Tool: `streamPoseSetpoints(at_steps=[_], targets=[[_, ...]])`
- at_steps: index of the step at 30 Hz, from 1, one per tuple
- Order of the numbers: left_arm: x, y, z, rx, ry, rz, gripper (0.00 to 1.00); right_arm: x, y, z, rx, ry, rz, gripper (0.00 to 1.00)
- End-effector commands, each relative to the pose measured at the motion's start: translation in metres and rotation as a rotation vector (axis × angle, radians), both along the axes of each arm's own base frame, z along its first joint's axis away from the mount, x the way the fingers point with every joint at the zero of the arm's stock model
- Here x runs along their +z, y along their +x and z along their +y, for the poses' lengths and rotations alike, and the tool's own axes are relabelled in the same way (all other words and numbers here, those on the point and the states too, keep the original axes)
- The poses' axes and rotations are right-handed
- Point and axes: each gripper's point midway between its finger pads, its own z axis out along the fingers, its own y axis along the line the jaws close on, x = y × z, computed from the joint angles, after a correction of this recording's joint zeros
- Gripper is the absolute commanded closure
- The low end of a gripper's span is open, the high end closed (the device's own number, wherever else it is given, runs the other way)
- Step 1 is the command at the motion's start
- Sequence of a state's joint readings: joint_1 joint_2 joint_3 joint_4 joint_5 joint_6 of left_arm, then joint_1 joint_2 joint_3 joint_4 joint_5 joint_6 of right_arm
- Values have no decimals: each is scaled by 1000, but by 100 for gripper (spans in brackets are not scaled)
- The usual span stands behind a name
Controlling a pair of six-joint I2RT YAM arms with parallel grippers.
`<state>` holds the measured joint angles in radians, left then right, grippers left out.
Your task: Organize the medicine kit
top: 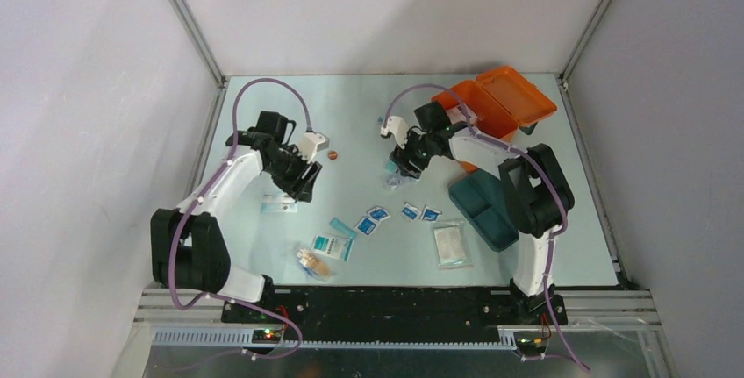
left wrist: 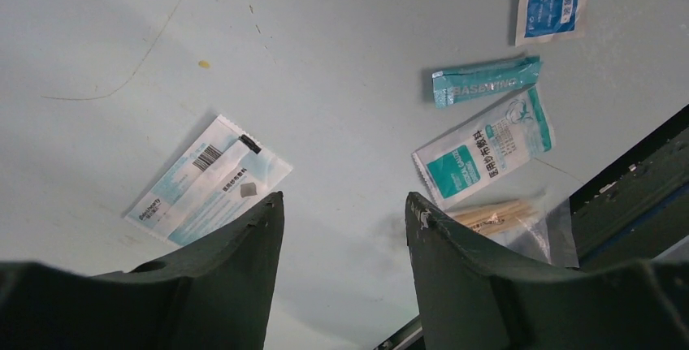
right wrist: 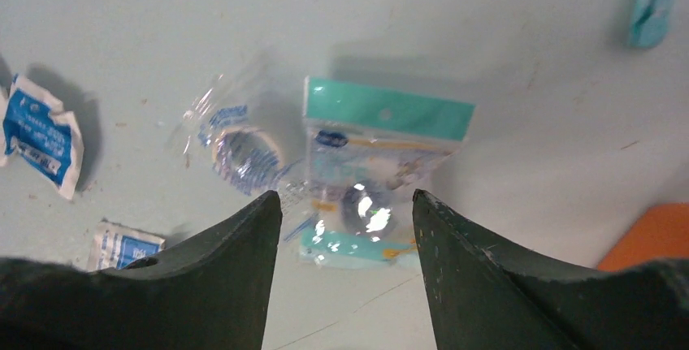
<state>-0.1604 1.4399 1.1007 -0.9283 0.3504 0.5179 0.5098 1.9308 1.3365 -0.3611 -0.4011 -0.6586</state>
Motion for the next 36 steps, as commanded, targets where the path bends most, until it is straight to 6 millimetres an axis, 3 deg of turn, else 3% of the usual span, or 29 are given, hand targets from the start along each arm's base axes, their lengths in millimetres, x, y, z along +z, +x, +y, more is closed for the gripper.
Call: streamPoseSetpoints(at_steps=[1,4,6,7,8,9,13,18,27,29,36], targets=[[5,2,-6,32,-52,13,38,26,23,12,-5,79,-2,35],[4,1,-6,33,-54,17,38,33,38,16,-24,82,9,33],[5,2,-5,35,-54,14,38,17,42,14,-18,32,55,32],[5,3,-5,37,-53,13,38,13,35,11,6,8,96,31],[5,5,-5,42,-53,13,38,16,40,12,24,8,104,30],[5,6,-4,46,-52,11,38,14,27,9,81,-4,150,29],[7,12,-6,64,-59,7,38,17,23,-7,122,-43,195,28],[7,16,-8,88,-69,8,38,-2,22,-31,103,-127,230,32],[11,19,-4,97,-48,-13,38,-30,23,-31,105,-176,229,35],[11,17,-4,100,-53,-9,38,-31,23,-29,90,-169,240,38],[9,13,-5,102,-59,1,38,-19,22,-21,52,-134,251,66]])
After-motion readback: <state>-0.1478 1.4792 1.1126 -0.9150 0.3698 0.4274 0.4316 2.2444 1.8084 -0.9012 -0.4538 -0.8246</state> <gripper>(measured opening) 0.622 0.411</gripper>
